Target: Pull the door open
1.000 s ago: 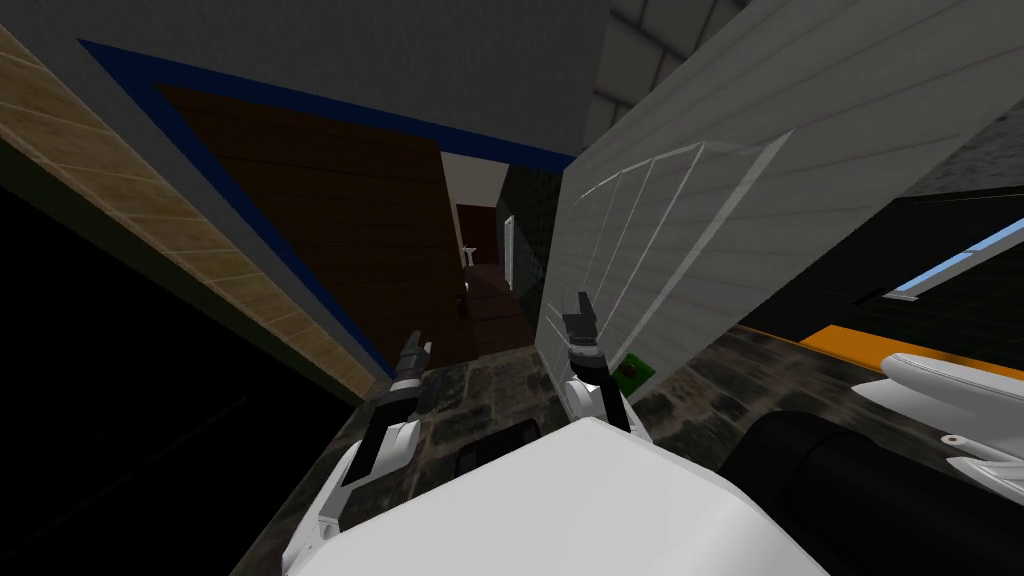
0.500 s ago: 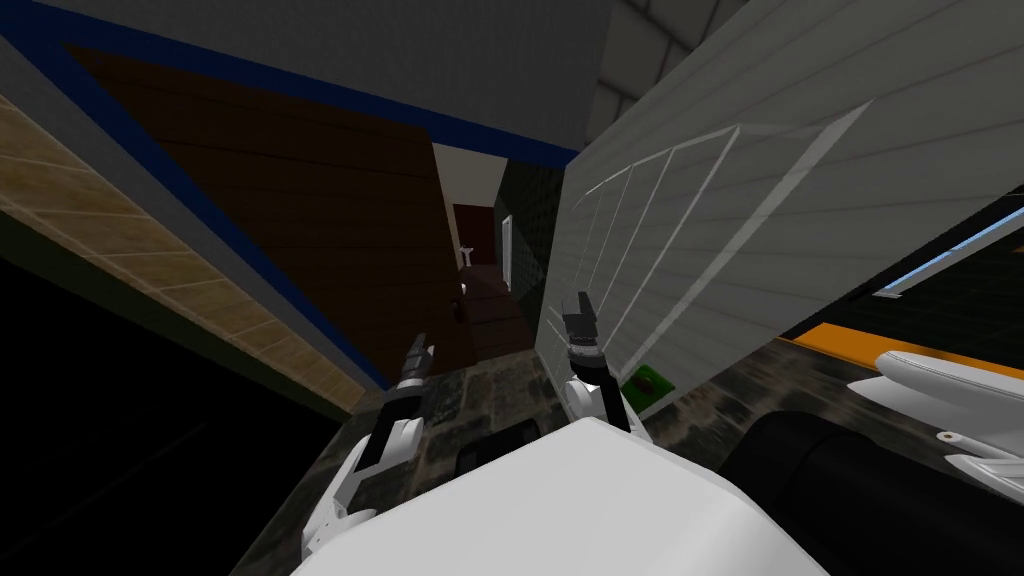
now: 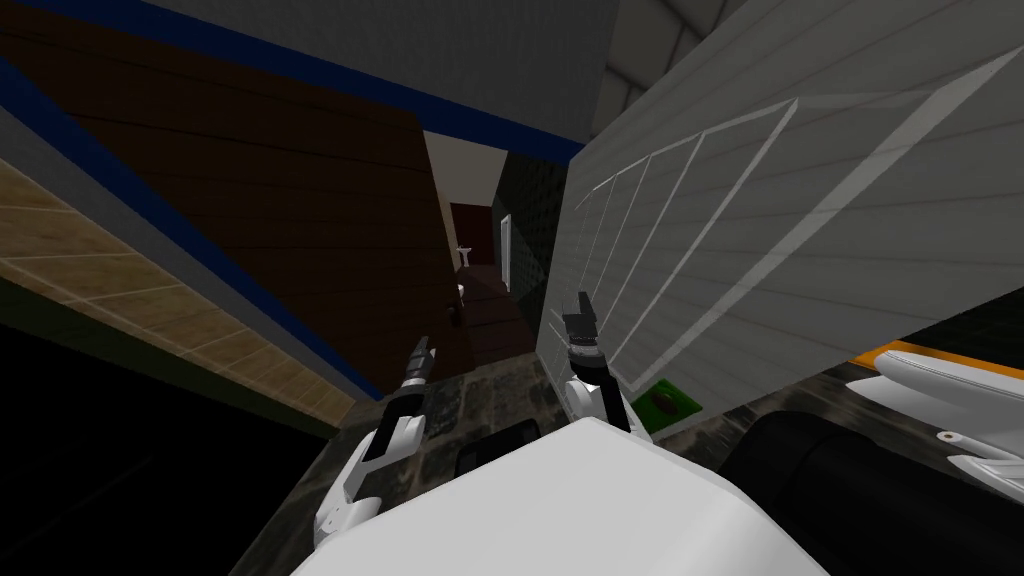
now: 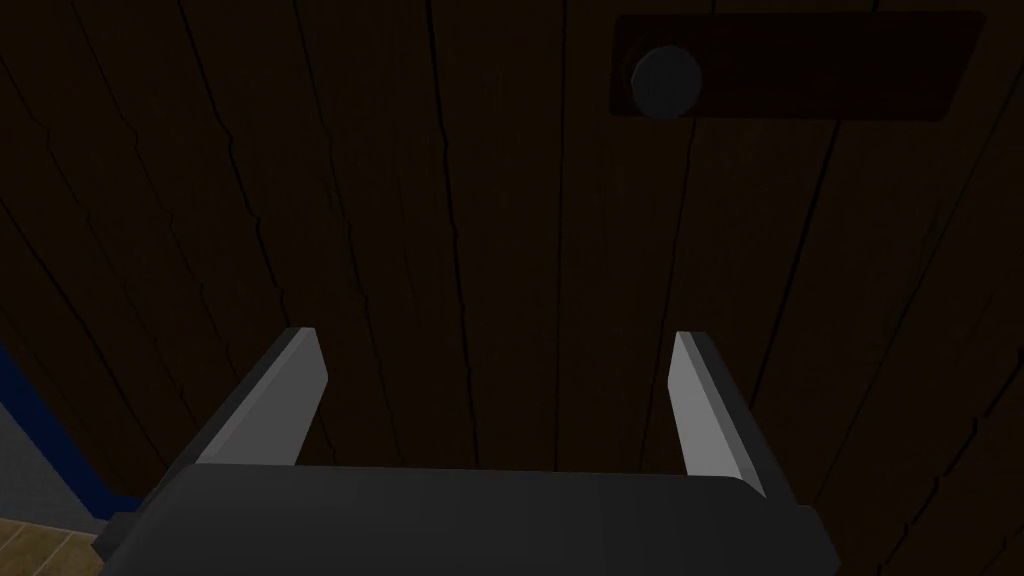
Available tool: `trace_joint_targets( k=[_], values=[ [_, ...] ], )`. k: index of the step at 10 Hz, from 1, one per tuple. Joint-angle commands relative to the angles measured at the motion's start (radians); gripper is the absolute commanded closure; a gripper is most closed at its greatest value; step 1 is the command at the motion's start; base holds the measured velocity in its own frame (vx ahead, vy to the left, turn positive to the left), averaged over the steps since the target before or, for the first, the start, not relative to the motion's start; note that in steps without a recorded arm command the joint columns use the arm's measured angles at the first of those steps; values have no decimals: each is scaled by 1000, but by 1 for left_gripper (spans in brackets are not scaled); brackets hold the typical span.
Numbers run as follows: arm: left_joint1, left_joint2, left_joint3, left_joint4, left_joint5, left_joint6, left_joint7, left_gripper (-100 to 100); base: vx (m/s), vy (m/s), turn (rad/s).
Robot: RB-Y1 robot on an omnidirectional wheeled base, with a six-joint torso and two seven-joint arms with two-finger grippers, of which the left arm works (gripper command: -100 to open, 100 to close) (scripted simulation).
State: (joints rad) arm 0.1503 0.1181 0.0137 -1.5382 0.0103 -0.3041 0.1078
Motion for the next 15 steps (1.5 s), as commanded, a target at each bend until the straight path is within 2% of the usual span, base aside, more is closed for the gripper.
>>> trace_joint_targets(
  k=[1, 9, 10, 11, 12, 15],
  values=[
    [-13, 5, 3, 37, 3, 3, 2, -100, 152, 30, -40],
    [-73, 11, 13, 172, 10, 16, 4, -100, 147, 10, -28],
    [-79, 12, 14, 186, 10, 17, 4, -100, 170, 37, -26],
    [-77, 12, 14, 177, 10, 16, 4, -100, 71, 20, -6],
    [-84, 38, 33, 203, 22, 6, 19, -100, 121, -26, -150],
    [-91, 73, 57, 235, 38, -9, 39, -100, 187, -52, -116]
  ],
)
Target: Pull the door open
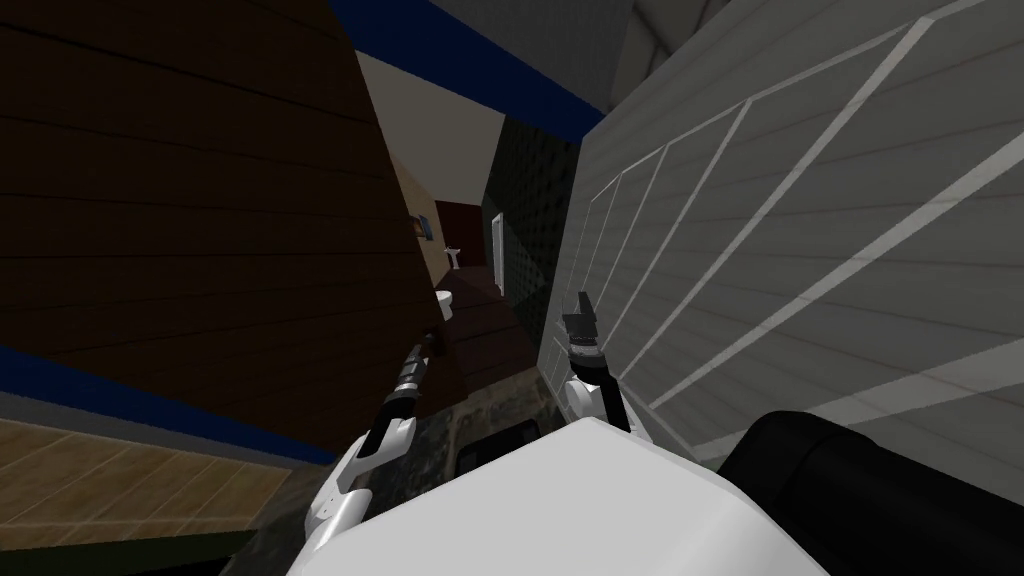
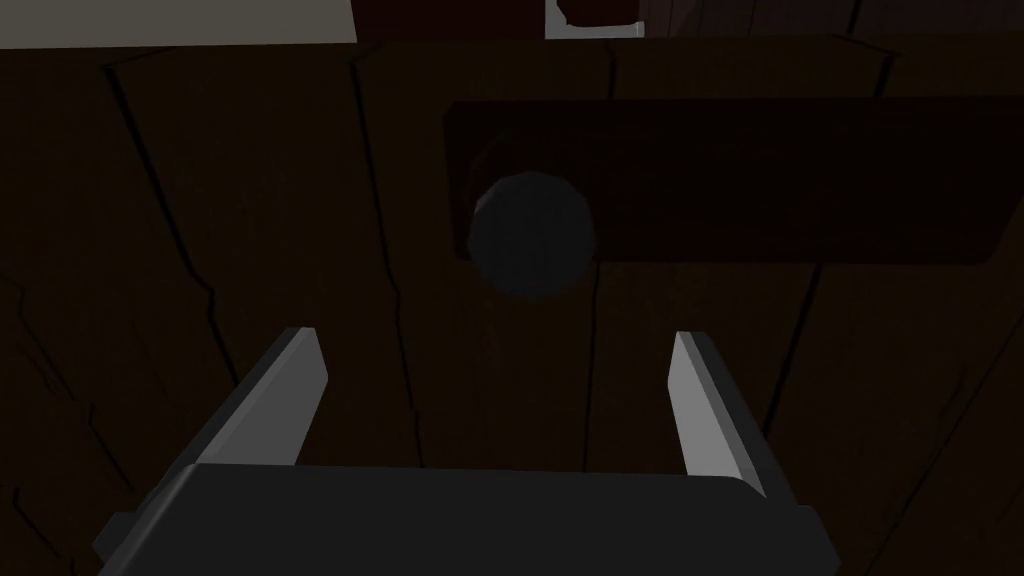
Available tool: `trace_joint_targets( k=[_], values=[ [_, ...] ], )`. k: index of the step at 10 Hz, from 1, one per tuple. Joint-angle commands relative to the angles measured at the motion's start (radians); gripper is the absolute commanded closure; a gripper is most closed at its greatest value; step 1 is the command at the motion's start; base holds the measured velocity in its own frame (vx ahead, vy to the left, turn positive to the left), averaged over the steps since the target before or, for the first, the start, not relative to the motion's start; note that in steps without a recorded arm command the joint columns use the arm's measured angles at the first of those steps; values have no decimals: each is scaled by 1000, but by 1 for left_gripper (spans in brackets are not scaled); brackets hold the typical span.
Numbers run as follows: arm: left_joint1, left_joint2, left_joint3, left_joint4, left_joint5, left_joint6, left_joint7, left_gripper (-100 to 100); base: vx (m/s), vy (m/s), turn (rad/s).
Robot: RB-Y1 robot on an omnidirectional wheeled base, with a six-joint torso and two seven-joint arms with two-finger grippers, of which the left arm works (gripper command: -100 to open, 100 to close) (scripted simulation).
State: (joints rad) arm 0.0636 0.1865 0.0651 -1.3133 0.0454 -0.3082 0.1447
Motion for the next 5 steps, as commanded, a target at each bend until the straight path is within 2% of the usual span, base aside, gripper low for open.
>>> trace_joint_targets(
  k=[1, 4, 5],
  values=[
    [-10, 33, 26, 35, 15, -16, 19, -100, 193, -49, -159],
    [-20, 79, 58, 77, 36, -35, 46, -100, 204, -19, -141],
    [-20, 81, 60, 79, 37, -36, 47, -100, 149, -6, -56]
  ],
)
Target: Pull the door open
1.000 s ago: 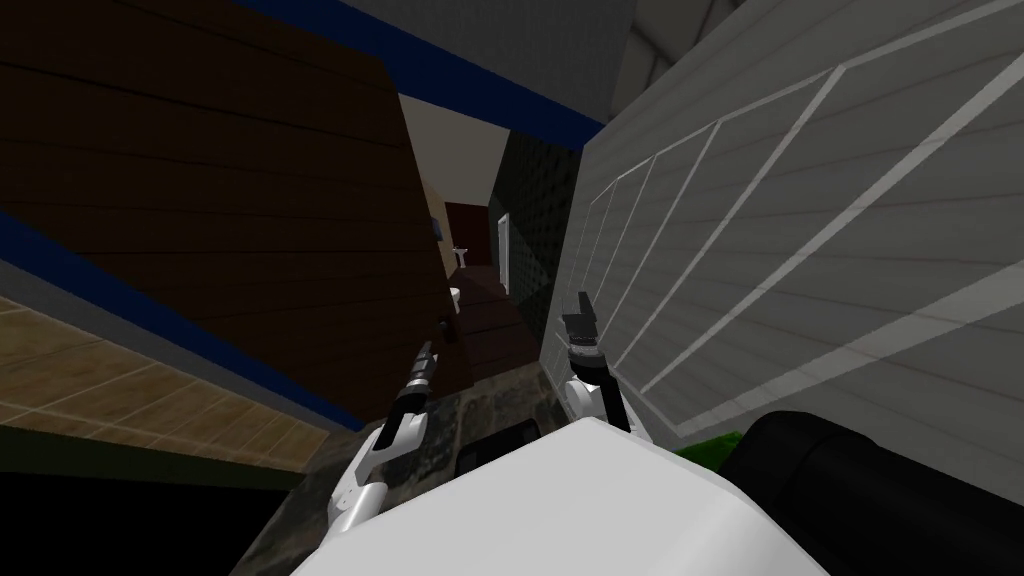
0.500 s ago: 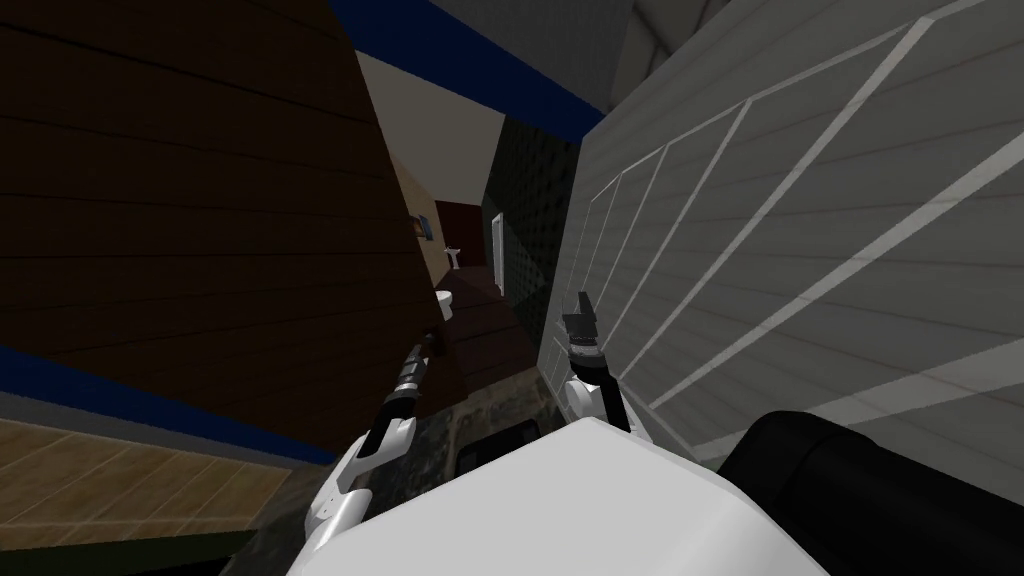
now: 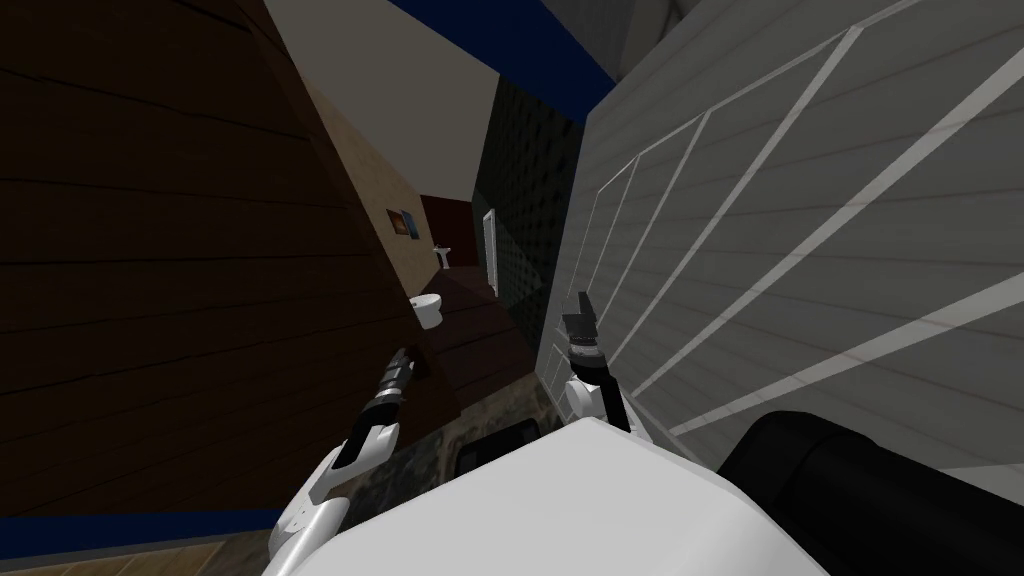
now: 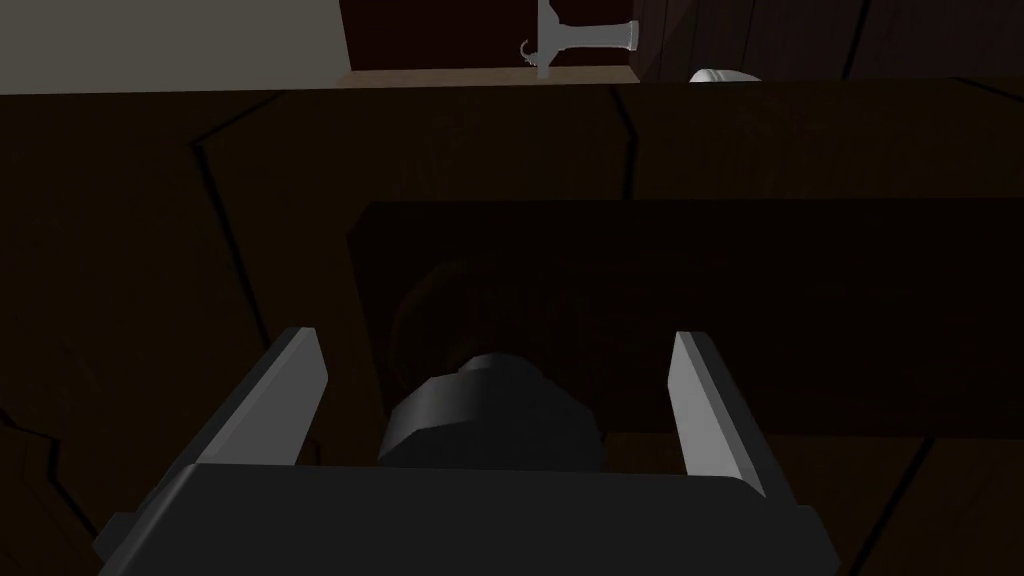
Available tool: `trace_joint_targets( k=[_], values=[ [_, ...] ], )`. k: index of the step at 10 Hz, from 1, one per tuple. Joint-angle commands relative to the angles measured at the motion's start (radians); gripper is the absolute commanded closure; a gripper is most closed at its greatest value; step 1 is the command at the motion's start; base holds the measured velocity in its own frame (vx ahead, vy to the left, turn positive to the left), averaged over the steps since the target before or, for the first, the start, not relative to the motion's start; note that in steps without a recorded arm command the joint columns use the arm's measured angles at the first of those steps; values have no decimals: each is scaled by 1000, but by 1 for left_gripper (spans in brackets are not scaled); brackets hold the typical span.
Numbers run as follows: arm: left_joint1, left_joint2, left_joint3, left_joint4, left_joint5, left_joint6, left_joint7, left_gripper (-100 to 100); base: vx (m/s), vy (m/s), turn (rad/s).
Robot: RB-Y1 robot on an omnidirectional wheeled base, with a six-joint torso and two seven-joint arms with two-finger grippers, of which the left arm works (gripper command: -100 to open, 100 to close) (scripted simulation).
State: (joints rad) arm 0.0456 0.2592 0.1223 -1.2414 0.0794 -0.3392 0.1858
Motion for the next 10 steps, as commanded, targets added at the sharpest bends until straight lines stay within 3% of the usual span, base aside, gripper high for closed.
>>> trace_joint_targets(
  k=[1, 2, 7, 10],
  values=[
    [0, 0, 0, 0, 0, 0, 0, -100, 57, -3, 3],
    [0, 0, 0, 0, 0, 0, 0, 100, -9, -1, 12],
    [0, 0, 0, 0, 0, 0, 0, 100, -12, 0, -5],
    [-2, 6, -14, 3, 13, 1, -5, 100, -175, 41, -124]
  ],
)
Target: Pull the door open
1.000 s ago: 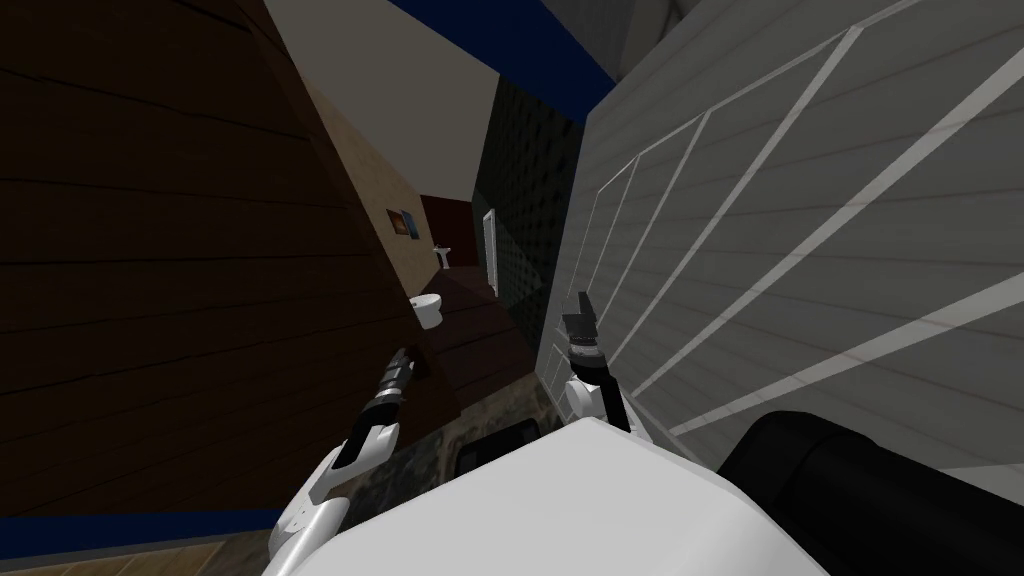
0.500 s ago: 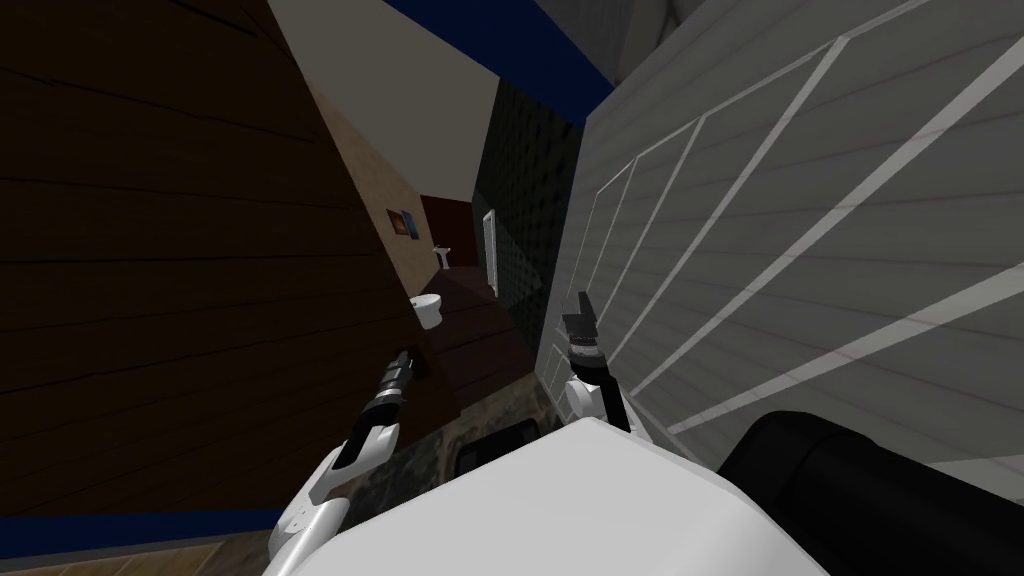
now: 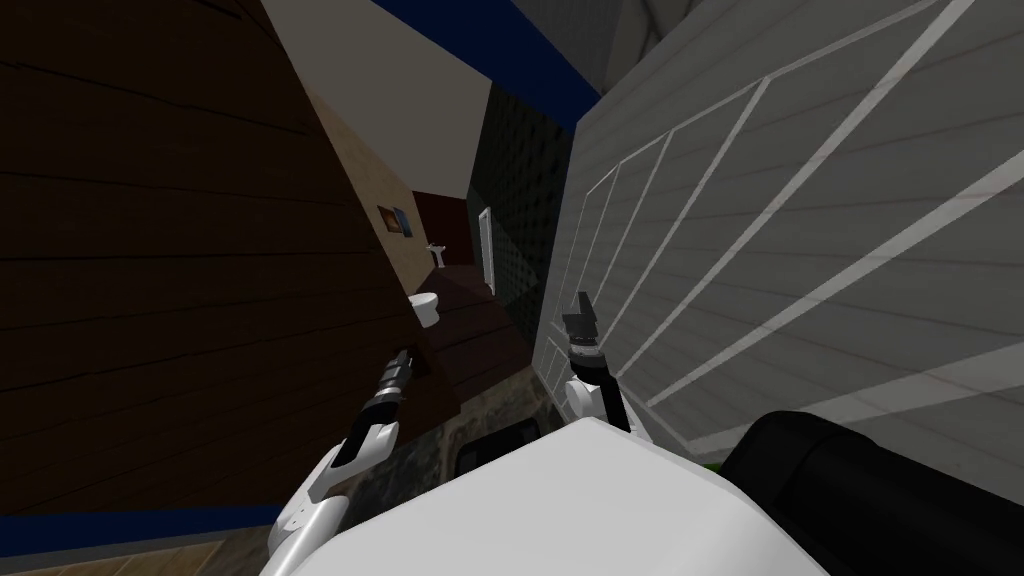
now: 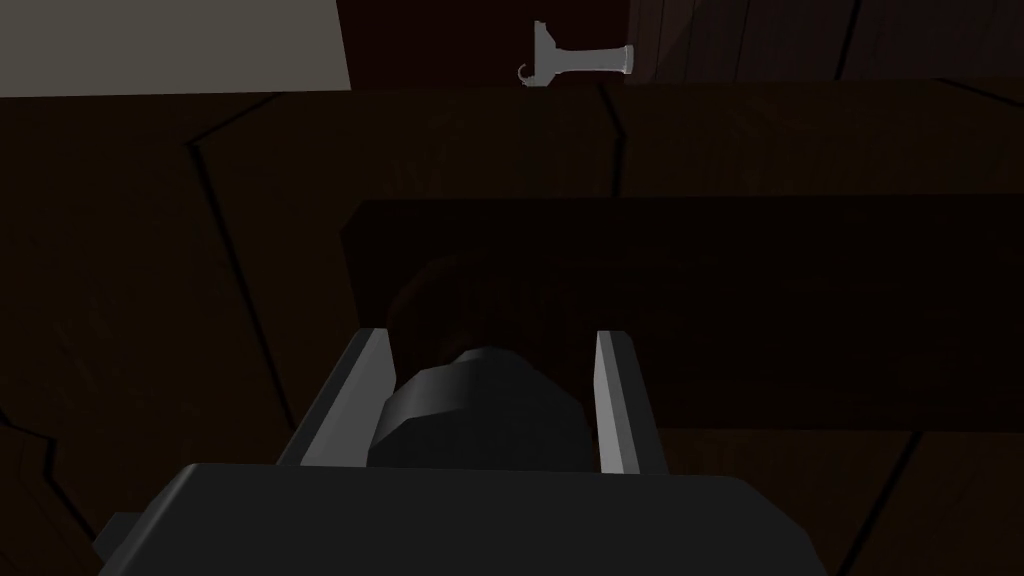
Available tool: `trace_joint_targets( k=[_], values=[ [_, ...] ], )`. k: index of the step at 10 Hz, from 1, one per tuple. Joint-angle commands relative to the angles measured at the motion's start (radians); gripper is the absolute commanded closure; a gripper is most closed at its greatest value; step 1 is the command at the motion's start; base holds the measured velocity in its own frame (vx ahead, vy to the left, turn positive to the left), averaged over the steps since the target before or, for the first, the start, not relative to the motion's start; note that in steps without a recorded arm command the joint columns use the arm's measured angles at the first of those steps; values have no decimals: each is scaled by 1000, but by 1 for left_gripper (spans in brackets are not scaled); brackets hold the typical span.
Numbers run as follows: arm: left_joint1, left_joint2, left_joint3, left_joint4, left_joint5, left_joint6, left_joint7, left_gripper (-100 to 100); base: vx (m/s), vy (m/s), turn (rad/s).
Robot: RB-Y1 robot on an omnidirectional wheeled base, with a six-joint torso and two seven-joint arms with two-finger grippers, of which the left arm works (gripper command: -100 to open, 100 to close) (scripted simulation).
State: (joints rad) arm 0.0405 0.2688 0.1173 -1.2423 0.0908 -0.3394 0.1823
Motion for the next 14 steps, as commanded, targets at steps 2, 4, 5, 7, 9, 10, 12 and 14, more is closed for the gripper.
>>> trace_joint_targets(
  k=[2, 4, 5, 7, 9, 10, 12, 14],
  values=[
    [1, 3, -18, 5, 12, 1, -6, 100, -207, 83, -154],
    [-2, 9, -29, 6, 24, 1, -10, 100, -223, 94, -176],
    [-3, 12, -34, 6, 29, 1, -13, 100, -206, 107, -161],
    [-5, 18, -43, 7, 40, 1, -17, 100, -220, 84, -158],
    [-8, 24, -52, 8, 50, 1, -21, 100, -237, 77, -142],
    [-9, 22, -49, 8, 47, 1, -19, 100, -101, 34, -41],
    [7, 43, -71, 1, 49, -7, -1, 100, -154, 43, -125],
    [20, 62, -87, -7, 52, -16, 16, 100, -222, 55, -127]
  ],
)
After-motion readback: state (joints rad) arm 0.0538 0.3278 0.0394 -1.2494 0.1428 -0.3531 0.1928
